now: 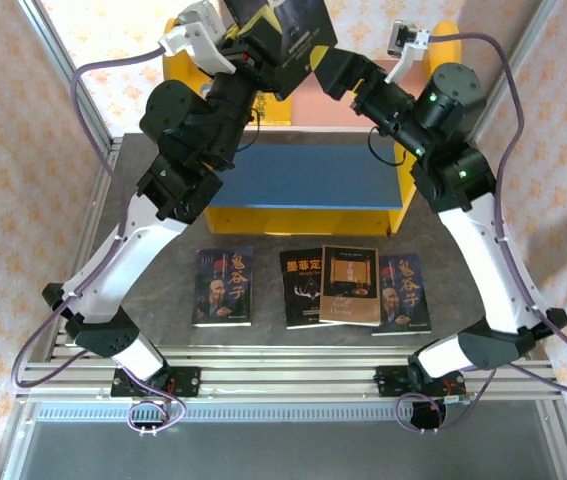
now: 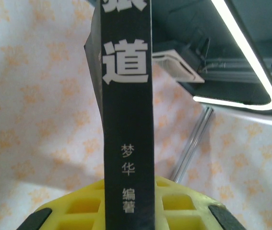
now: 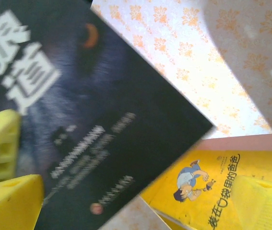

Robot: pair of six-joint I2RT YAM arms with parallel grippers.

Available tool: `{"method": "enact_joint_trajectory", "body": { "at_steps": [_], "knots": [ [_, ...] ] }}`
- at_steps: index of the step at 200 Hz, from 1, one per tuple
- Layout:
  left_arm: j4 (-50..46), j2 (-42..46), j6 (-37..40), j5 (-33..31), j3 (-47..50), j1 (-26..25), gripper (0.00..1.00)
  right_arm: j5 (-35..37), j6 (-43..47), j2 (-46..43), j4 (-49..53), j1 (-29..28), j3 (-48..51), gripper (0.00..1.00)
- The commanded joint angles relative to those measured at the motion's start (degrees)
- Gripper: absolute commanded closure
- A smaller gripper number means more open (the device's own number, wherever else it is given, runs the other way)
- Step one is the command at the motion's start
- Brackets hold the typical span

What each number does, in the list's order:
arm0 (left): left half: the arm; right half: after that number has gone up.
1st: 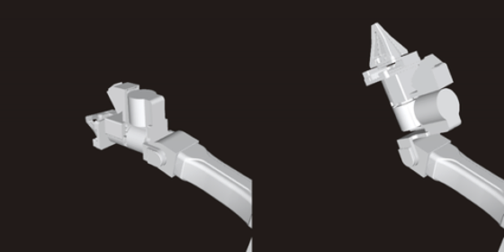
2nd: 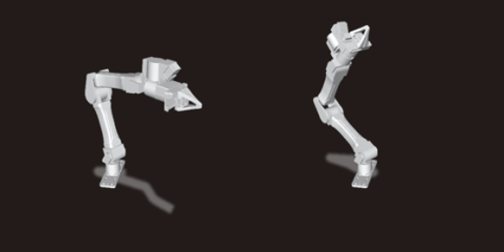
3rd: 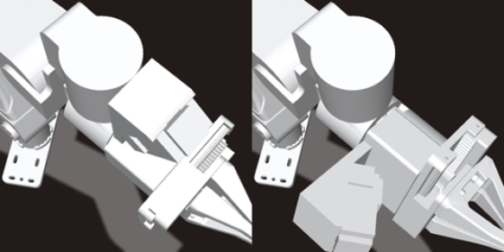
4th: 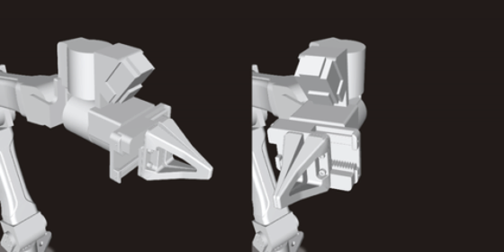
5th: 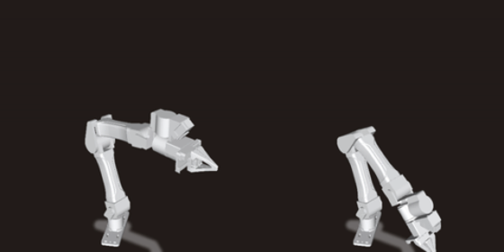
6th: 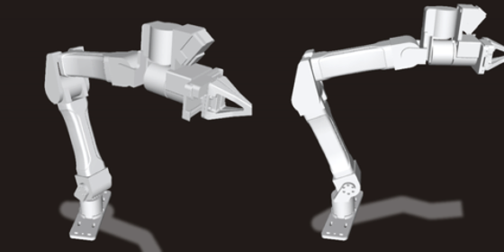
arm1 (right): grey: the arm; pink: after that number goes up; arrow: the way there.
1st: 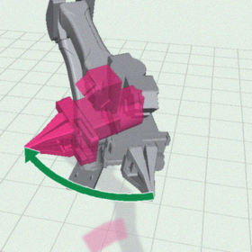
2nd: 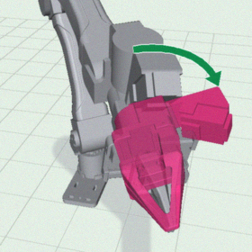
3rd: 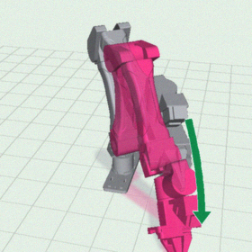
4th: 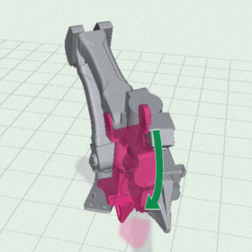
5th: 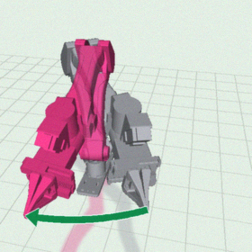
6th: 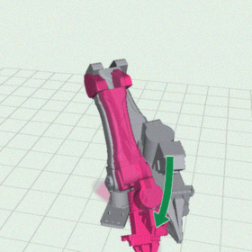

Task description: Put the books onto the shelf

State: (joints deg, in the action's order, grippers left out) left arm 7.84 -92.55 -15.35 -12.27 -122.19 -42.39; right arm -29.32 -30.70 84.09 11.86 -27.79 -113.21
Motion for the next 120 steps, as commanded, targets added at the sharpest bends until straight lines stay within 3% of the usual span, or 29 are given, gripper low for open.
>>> {"method": "enact_joint_trajectory", "body": {
  "at_steps": [1, 62, 120],
  "knots": [
    [9.38, -0.31, 1.17, -0.31, -4.12, -0.14, 1.0, -4.3, -7.64, 1.9, -7.51, 1.32, -2.86, 0.01],
    [13.88, -0.44, -0.86, -0.32, -1.15, 0.03, 1.0, -10.95, -16.68, 9.03, -18.08, 1.42, -7.37, 0.0],
    [20.71, -0.09, -2.28, -3.11, 4.01, 0.12, 1.0, -14.21, -27.09, 12.98, -31.63, 1.4, -6.84, 0.17]
  ]
}}
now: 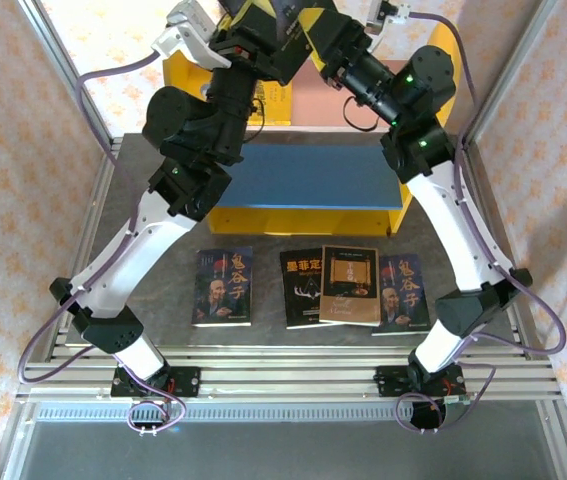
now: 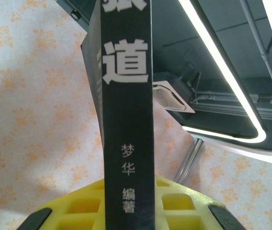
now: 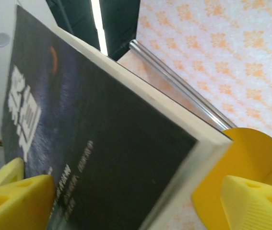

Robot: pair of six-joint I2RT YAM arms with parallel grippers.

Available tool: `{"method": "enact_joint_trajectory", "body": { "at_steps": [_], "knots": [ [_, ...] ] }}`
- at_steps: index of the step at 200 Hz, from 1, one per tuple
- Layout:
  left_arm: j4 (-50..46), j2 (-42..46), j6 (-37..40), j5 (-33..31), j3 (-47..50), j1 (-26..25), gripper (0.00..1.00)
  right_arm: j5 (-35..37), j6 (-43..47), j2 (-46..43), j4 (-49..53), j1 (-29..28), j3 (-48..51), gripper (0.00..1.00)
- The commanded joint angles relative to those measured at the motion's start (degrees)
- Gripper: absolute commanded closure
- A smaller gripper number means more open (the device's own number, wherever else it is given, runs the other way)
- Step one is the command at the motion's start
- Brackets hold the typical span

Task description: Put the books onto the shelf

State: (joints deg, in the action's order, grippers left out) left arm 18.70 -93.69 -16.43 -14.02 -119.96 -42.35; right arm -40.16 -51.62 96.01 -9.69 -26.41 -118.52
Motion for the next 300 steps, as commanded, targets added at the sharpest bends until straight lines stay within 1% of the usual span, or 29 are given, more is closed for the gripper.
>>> {"method": "enact_joint_trajectory", "body": {
  "at_steps": [1, 19, 47, 60, 74, 88, 94, 98, 109, 119, 132, 143, 165, 184, 204, 219, 237, 249, 263, 270, 288, 300],
  "knots": [
    [10.16, 1.09, -1.27, -1.45, 1.98, 0.07, 1.0, -3.44, -6.28, 1.09, -10.25, 0.04, -1.58, 0.18],
    [13.65, 1.57, -1.73, -3.55, 5.14, 0.07, 1.0, -4.24, -8.17, 1.58, -12.32, 0.04, -1.34, 0.31],
    [14.79, 1.57, -2.2, -5.53, 6.97, 0.24, 1.0, -4.53, -8.16, 1.06, -13.08, 0.02, -0.4, 0.56],
    [16.87, 2.07, -3.37, -7.02, 10.0, 0.23, 1.0, -4.92, -7.89, 0.92, -13.35, 0.02, -0.17, 0.69],
    [19.28, 2.96, -4.11, -8.15, 13.54, 0.14, 1.0, -5.1, -7.3, 0.6, -13.16, 0.04, 0.09, 0.79],
    [19.25, 3.74, -4.33, -8.93, 15.67, 0.2, 1.0, -5.57, -6.45, 0.44, -12.32, 0.1, -0.04, 0.9],
    [18.72, 3.98, -4.16, -9.09, 16.19, 0.2, 1.0, -5.84, -6.1, 0.41, -11.95, 0.13, -0.05, 0.93],
    [18.35, 4.11, -4.07, -9.21, 16.47, 0.16, 0.98, -5.99, -5.78, 0.41, -11.72, 0.13, -0.13, 0.94],
    [16.89, 4.68, -3.58, -9.38, 17.22, 0.19, 0.84, -6.19, -4.83, 0.33, -10.82, 0.39, -0.24, 0.96],
    [14.74, 5.56, -3.11, -9.62, 17.79, 0.18, 0.75, -6.33, -4.17, 0.12, -10.15, 0.78, -0.11, 0.98],
    [10.57, 7.53, -2.28, -10.0, 18.88, 0.18, 0.61, -6.8, -3.83, -0.16, -9.74, 1.68, -0.13, 0.99],
    [6.57, 9.88, -1.7, -10.81, 20.47, 0.28, 0.52, -7.64, -3.59, -0.38, -9.56, 2.7, -0.22, 1.0],
    [-3.7, 15.64, -1.04, -11.19, 23.82, 0.94, 0.42, -9.5, -1.68, -1.44, -7.33, 4.59, -0.36, 1.0],
    [-17.01, 20.78, -2.0, -8.43, 24.47, 2.73, 0.35, -12.43, 2.48, -2.37, -2.45, 5.31, -1.49, 1.0],
    [-32.54, 24.65, -2.9, -4.62, 21.93, 5.86, 0.28, -14.52, 9.7, -3.71, 6.87, 5.75, -2.85, 1.0],
    [-43.57, 26.12, -3.82, 0.14, 18.46, 9.33, 0.28, -15.16, 14.63, -5.0, 12.04, 5.97, -2.72, 1.0],
    [-53.55, 26.42, -3.09, 5.5, 14.43, 12.65, 0.28, -16.27, 18.47, -5.95, 16.52, 6.04, -2.19, 1.0],
    [-58.92, 25.91, -2.03, 8.14, 11.29, 14.35, 0.26, -16.76, 20.79, -6.47, 19.18, 6.03, -1.77, 1.0],
    [-64.22, 24.51, -0.79, 14.34, 7.45, 17.11, 0.21, -17.11, 22.89, -7.41, 21.31, 6.04, -0.52, 1.0],
    [-66.77, 23.28, -0.6, 19.03, 4.71, 18.91, 0.2, -17.56, 23.81, -7.82, 22.06, 6.06, 0.05, 1.0],
    [-71.57, 19.54, -0.77, 30.06, -1.19, 23.03, 0.19, -18.36, 25.98, -8.8, 24.32, 6.03, 1.06, 1.0],
    [-72.81, 17.45, -1.6, 34.92, -2.97, 24.88, 0.19, -19.13, 27.01, -9.62, 25.64, 6.09, 1.84, 1.0]
  ]
}}
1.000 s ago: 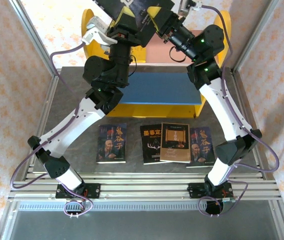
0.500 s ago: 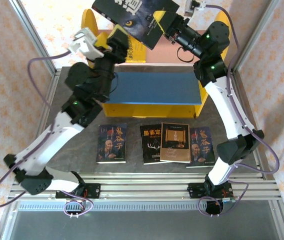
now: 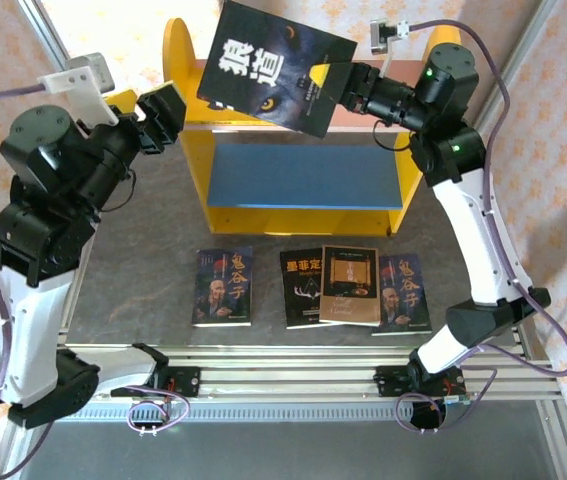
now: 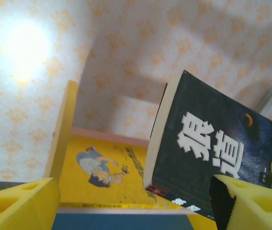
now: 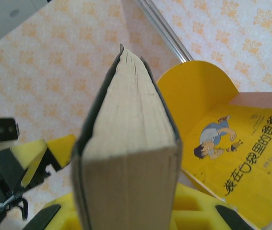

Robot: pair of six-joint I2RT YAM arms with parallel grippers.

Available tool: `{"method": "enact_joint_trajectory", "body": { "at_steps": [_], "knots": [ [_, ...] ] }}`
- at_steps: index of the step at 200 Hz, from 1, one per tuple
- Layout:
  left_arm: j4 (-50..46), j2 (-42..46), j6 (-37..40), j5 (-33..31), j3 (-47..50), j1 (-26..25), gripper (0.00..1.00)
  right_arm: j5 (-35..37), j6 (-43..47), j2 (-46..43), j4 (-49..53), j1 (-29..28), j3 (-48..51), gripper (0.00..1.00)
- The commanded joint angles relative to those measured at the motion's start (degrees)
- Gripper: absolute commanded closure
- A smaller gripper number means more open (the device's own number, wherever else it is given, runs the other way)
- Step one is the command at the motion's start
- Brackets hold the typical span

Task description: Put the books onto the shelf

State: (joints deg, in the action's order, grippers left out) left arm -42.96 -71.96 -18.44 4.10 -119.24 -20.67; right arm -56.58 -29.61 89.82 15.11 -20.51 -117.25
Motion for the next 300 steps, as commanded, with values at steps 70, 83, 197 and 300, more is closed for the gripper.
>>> {"method": "enact_joint_trajectory", "body": {
  "at_steps": [70, 83, 197, 300],
  "knots": [
    [-7.34, -9.56, -2.78, 37.79, -3.28, 7.73, 0.19, -5.47, 9.96, -7.36, 5.76, 0.18, 2.71, 1.0],
    [-6.66, -9.81, -3.17, 40.19, -3.2, 8.09, 0.19, -6.22, 9.52, -7.16, 5.23, 0.14, 2.66, 1.0],
    [1.72, -9.51, -7.79, 51.03, -0.08, 10.51, 0.56, -9.41, 6.55, -1.16, 4.46, 0.18, -2.15, 1.0],
    [14.37, -7.75, -14.27, 51.03, 2.39, 11.31, 1.0, -4.8, 4.84, -0.91, 5.39, 0.14, 0.94, 0.63]
  ]
}}
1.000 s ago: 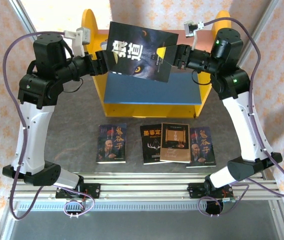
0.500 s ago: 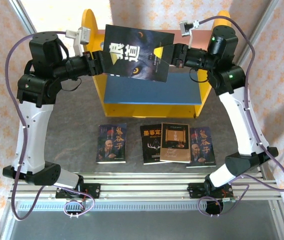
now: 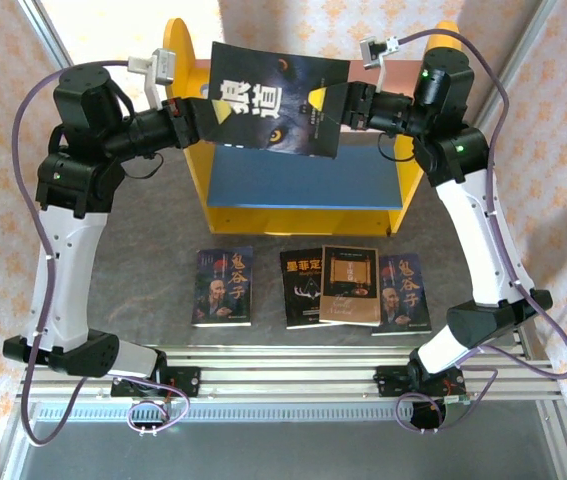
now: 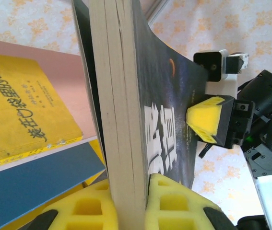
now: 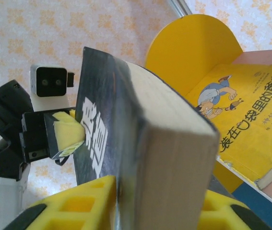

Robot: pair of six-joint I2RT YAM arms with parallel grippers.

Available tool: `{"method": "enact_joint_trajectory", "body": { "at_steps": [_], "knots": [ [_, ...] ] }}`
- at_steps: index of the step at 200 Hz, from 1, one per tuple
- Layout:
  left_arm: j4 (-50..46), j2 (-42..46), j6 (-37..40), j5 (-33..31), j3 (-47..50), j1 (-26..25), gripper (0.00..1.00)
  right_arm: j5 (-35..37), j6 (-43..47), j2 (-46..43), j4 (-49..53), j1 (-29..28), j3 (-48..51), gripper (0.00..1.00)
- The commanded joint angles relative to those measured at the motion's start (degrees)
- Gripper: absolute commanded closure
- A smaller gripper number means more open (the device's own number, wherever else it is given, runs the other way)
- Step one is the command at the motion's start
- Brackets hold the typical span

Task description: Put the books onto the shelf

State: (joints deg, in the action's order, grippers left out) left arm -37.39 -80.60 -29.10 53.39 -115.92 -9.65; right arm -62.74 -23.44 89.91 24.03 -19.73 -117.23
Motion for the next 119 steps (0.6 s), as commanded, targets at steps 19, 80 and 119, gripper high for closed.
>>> {"method": "enact_joint_trajectory", "body": {
  "at_steps": [19, 80, 119],
  "knots": [
    [11.27, 0.68, -5.35, 1.97, -1.32, 1.21, 1.0, 2.39, -1.59, -2.19, -4.37, -0.64, 3.48, 0.54],
    [15.4, -1.18, -9.1, 3.35, -2.19, 4.69, 1.0, 4.12, -1.07, -4.5, -4.25, -0.65, 6.73, 0.42],
    [18.56, -1.82, -10.97, 4.51, -0.58, 5.36, 1.0, 4.34, -2.04, -4.23, -5.44, -0.6, 6.57, 0.41]
  ]
}}
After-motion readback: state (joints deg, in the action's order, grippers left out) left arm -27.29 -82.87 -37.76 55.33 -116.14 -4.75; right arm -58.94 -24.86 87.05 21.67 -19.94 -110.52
